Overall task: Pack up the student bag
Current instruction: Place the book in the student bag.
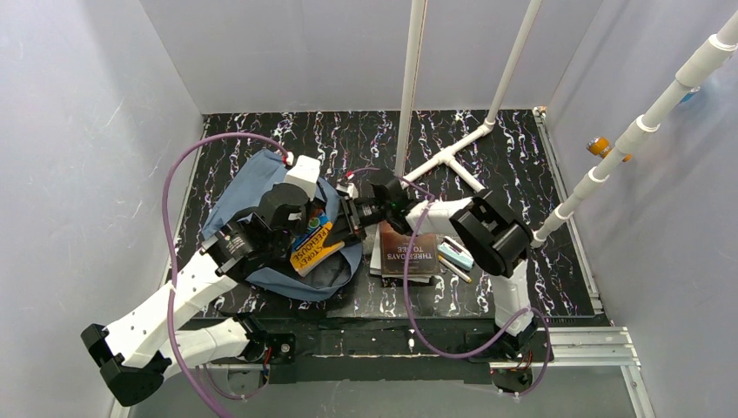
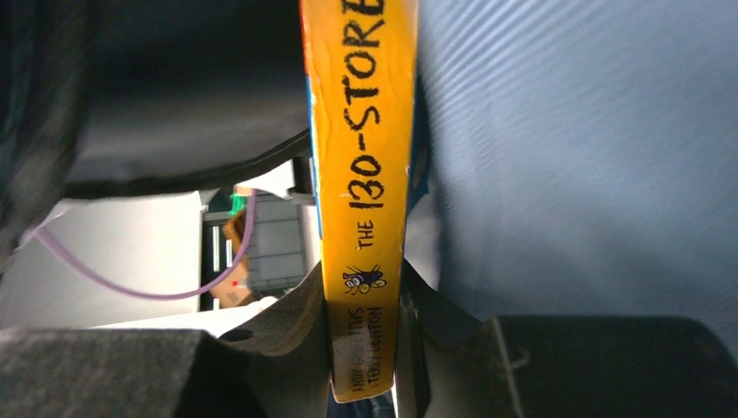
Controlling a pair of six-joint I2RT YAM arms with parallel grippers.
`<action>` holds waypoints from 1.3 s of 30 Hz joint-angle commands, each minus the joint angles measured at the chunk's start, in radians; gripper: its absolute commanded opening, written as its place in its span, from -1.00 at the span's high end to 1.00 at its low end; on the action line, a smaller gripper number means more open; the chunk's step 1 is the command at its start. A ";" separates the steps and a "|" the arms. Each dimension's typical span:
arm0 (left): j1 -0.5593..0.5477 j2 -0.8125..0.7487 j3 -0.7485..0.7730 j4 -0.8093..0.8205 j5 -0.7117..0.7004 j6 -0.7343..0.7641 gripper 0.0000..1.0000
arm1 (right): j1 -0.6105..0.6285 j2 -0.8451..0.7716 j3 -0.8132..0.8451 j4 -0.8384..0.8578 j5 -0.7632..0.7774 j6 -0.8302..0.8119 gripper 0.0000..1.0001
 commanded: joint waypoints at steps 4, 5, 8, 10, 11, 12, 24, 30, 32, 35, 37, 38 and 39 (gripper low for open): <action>-0.003 -0.031 0.022 0.038 0.029 -0.015 1.00 | 0.012 0.143 0.331 -0.405 0.092 -0.355 0.81; -0.004 -0.029 0.022 0.039 0.032 -0.023 1.00 | 0.013 0.171 0.377 -0.399 0.111 -0.347 0.76; -0.004 -0.013 0.022 0.040 0.044 -0.035 1.00 | 0.013 0.252 0.467 -0.349 0.147 -0.299 0.43; -0.003 -0.005 0.023 0.041 0.048 -0.039 1.00 | 0.013 0.277 0.482 -0.343 0.165 -0.279 0.15; -0.004 -0.004 0.023 0.040 0.049 -0.041 1.00 | 0.013 0.264 0.465 -0.347 0.181 -0.286 0.00; -0.004 -0.006 0.022 0.039 0.049 -0.042 1.00 | 0.011 0.244 0.437 -0.350 0.201 -0.297 -0.14; -0.003 0.007 0.001 0.058 0.042 -0.043 1.00 | -0.010 0.079 0.033 0.053 0.318 -0.116 -0.31; -0.003 0.006 0.003 0.060 0.046 -0.039 1.00 | 0.009 0.135 0.090 0.133 0.393 -0.074 -0.21; -0.004 0.003 0.002 0.060 0.048 -0.041 1.00 | 0.014 0.145 0.106 0.161 0.414 -0.053 -0.16; -0.003 0.003 -0.001 0.060 0.048 -0.043 1.00 | 0.020 0.165 0.137 0.195 0.413 -0.042 0.12; -0.003 0.007 -0.001 0.060 0.048 -0.037 1.00 | 0.022 0.178 0.158 0.182 0.383 -0.071 0.47; -0.003 0.008 0.000 0.061 0.048 -0.031 1.00 | 0.022 0.178 0.160 0.174 0.363 -0.097 0.64; -0.004 0.009 0.002 0.062 0.048 -0.021 1.00 | 0.022 0.176 0.162 0.166 0.335 -0.141 0.82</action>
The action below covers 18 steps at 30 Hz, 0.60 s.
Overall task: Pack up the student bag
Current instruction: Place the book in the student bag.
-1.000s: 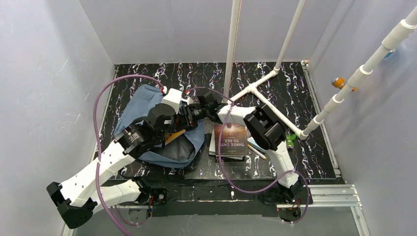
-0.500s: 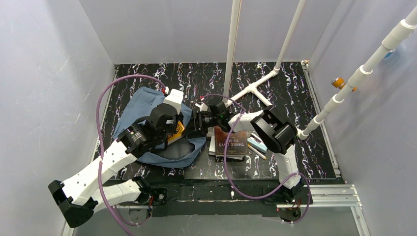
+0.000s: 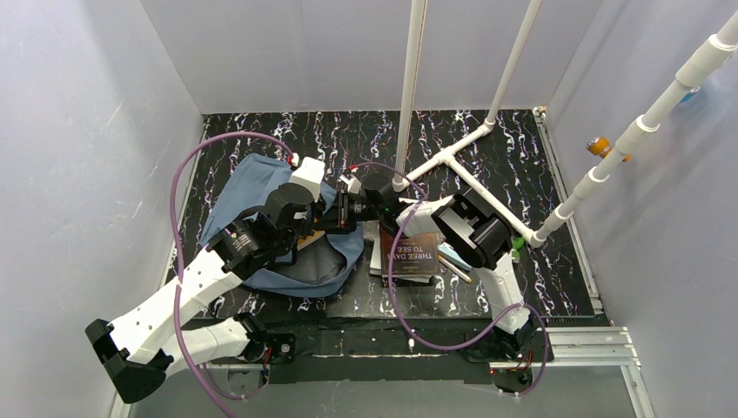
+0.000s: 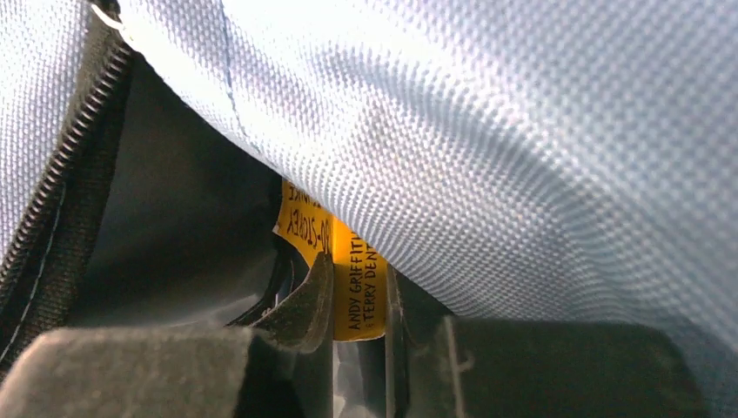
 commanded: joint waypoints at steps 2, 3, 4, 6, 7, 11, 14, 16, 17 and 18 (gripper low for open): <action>-0.005 -0.009 0.022 0.061 0.006 0.034 1.00 | 0.007 -0.015 0.060 0.013 -0.109 -0.189 0.97; -0.006 -0.006 0.023 0.060 0.005 0.050 1.00 | 0.007 -0.029 0.059 -0.039 -0.110 -0.257 0.97; -0.006 -0.003 0.026 0.060 0.003 0.062 1.00 | 0.008 -0.041 0.059 -0.063 -0.109 -0.281 0.97; -0.006 0.000 0.029 0.060 0.001 0.076 1.00 | 0.019 -0.045 0.063 -0.004 -0.114 -0.235 0.97; -0.006 0.003 0.032 0.061 0.002 0.078 1.00 | 0.028 -0.034 0.075 0.020 -0.104 -0.205 0.97; -0.006 0.024 0.046 0.066 0.026 0.072 1.00 | 0.095 0.053 0.195 0.051 -0.014 -0.108 0.97; -0.006 0.029 0.055 0.074 0.034 0.036 1.00 | 0.115 0.070 0.224 0.091 0.102 -0.060 0.79; -0.006 0.021 0.052 0.082 0.045 0.022 1.00 | 0.102 0.046 0.209 0.066 0.132 -0.077 0.45; -0.005 0.017 0.049 0.084 0.044 0.020 1.00 | 0.095 0.026 0.186 0.060 0.140 -0.092 0.33; -0.006 0.014 0.044 0.085 0.034 0.017 1.00 | 0.085 0.005 0.166 0.050 0.138 -0.109 0.23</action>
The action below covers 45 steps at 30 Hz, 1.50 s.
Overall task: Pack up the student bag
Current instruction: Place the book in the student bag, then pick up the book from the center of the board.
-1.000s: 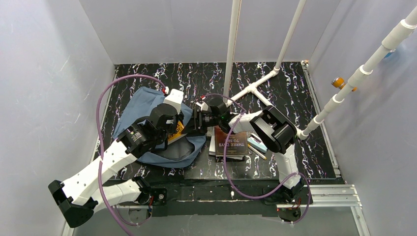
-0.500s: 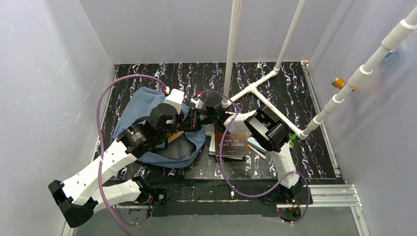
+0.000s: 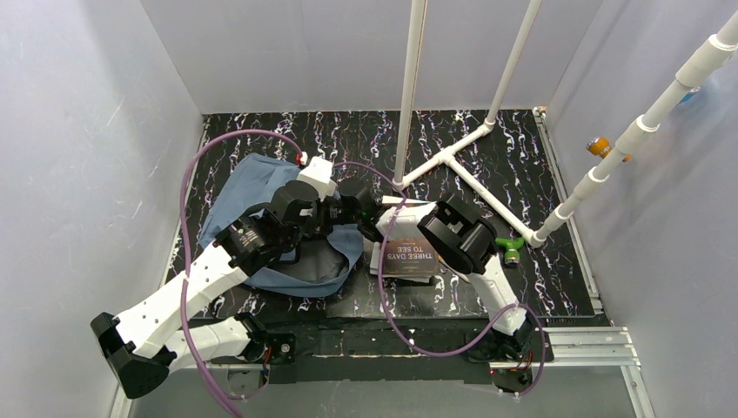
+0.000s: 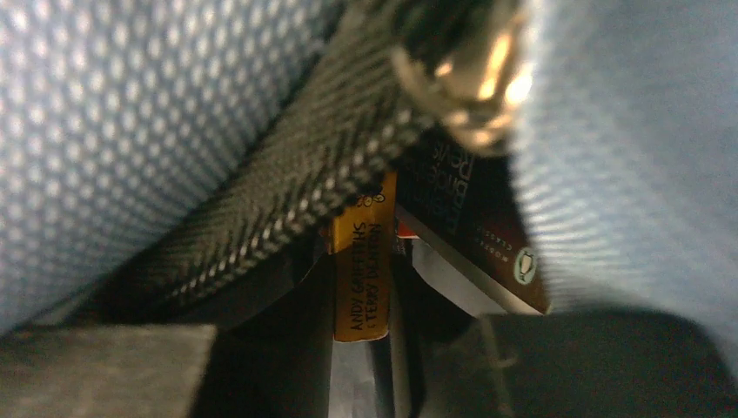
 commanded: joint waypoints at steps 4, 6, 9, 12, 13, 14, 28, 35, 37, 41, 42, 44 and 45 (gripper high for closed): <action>-0.005 -0.032 0.003 0.074 -0.030 -0.029 1.00 | -0.058 -0.157 -0.139 0.047 0.050 -0.062 0.07; -0.005 -0.030 -0.005 0.077 -0.040 -0.029 1.00 | -0.077 -0.219 -0.198 -0.017 0.048 -0.112 -0.05; -0.006 -0.033 -0.013 0.079 -0.054 -0.029 1.00 | -0.094 -0.302 -0.219 -0.224 0.039 -0.263 -0.24; -0.004 -0.042 -0.024 0.082 -0.065 -0.026 1.00 | -0.102 -0.397 -0.220 -0.448 0.080 -0.425 -0.36; -0.004 -0.045 -0.027 0.082 -0.068 -0.025 1.00 | -0.103 -0.448 -0.220 -0.515 0.103 -0.473 -0.40; -0.004 -0.046 -0.034 0.083 -0.070 -0.025 1.00 | -0.104 -0.470 -0.219 -0.575 0.117 -0.517 -0.43; -0.004 -0.003 -0.063 0.111 -0.013 -0.058 1.00 | -0.316 -1.007 -0.435 -1.240 0.511 -0.616 -0.97; -0.005 0.015 -0.065 0.121 0.024 -0.068 1.00 | -0.553 -1.168 -0.585 -1.358 0.229 -0.590 -0.97; -0.003 0.020 -0.064 0.122 0.031 -0.067 1.00 | -0.612 -1.163 -0.618 -1.398 0.173 -0.582 -0.97; -0.005 0.024 -0.056 0.122 0.038 -0.067 1.00 | -0.691 -1.167 -0.690 -1.350 -0.024 -0.554 -0.97; -0.004 0.025 -0.057 0.122 0.040 -0.067 1.00 | -0.694 -1.170 -0.709 -1.316 -0.043 -0.532 -0.97; -0.004 0.024 -0.057 0.122 0.042 -0.069 1.00 | -0.696 -1.165 -0.744 -1.258 -0.086 -0.497 -0.97; -0.003 0.024 -0.056 0.122 0.042 -0.070 1.00 | -0.696 -1.156 -0.761 -1.234 -0.107 -0.485 -0.94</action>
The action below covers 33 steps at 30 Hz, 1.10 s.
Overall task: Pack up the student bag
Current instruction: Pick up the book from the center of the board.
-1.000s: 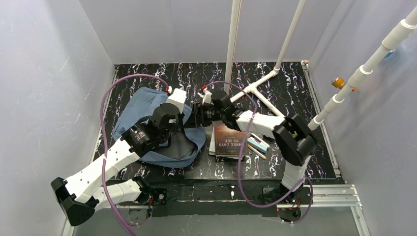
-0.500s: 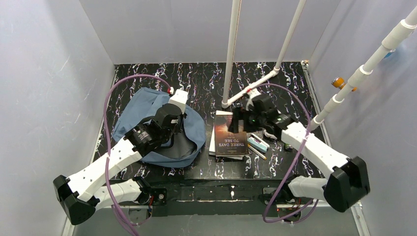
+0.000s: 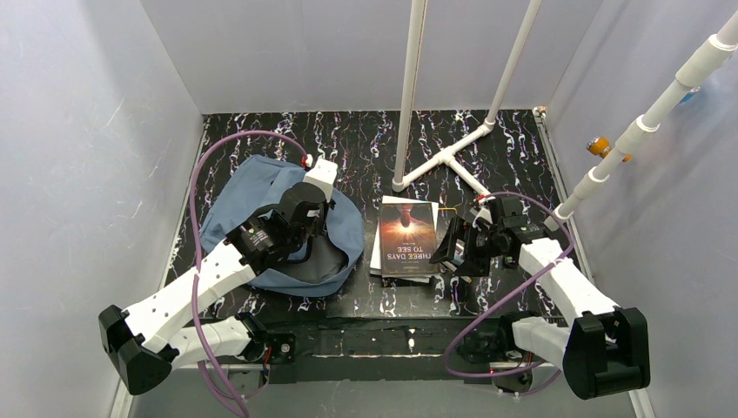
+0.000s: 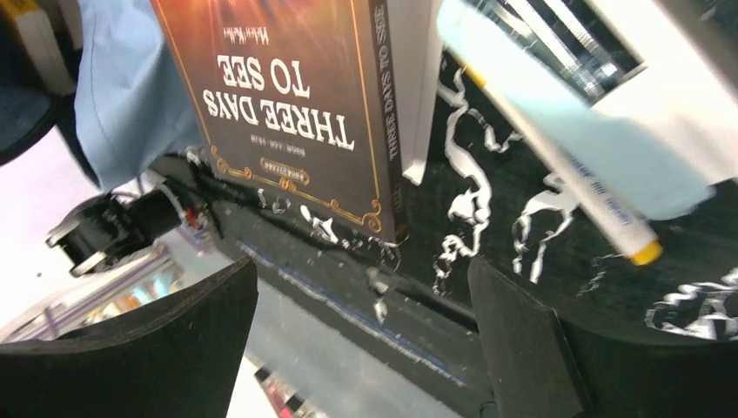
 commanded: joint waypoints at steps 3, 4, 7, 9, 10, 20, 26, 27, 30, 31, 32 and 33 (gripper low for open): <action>-0.003 -0.008 -0.003 0.031 0.012 -0.023 1.00 | -0.006 0.033 -0.095 0.190 -0.231 0.093 -0.92; -0.002 -0.010 -0.006 0.031 0.013 -0.028 1.00 | -0.006 0.042 -0.108 0.219 -0.238 0.105 -0.91; -0.003 -0.010 -0.008 0.030 0.019 -0.033 1.00 | -0.006 0.075 -0.132 0.280 -0.232 0.107 -0.84; -0.004 -0.010 -0.007 0.027 0.020 -0.033 1.00 | -0.006 0.109 -0.146 0.314 -0.249 0.103 -0.71; -0.003 -0.011 -0.007 0.026 0.019 -0.034 1.00 | -0.006 0.125 -0.153 0.331 -0.255 0.103 -0.64; -0.003 -0.002 0.002 0.016 0.021 -0.047 1.00 | -0.005 0.178 -0.184 0.392 -0.254 0.092 -0.35; -0.003 0.015 0.012 0.015 0.032 -0.046 1.00 | -0.006 0.199 -0.190 0.411 -0.232 0.066 -0.18; -0.004 0.015 0.018 0.012 0.036 -0.047 1.00 | -0.005 0.202 -0.190 0.412 -0.232 0.059 -0.14; -0.003 0.012 0.013 0.017 0.041 -0.049 1.00 | -0.006 0.203 -0.184 0.401 -0.214 0.037 0.02; -0.003 0.013 0.012 0.015 0.038 -0.050 1.00 | -0.006 0.203 -0.181 0.396 -0.212 0.034 0.07; -0.003 0.012 0.013 0.011 0.038 -0.054 1.00 | -0.006 0.202 -0.180 0.395 -0.213 0.031 0.12; -0.003 0.009 0.012 0.007 0.042 -0.058 1.00 | -0.006 0.200 -0.179 0.395 -0.212 0.026 0.17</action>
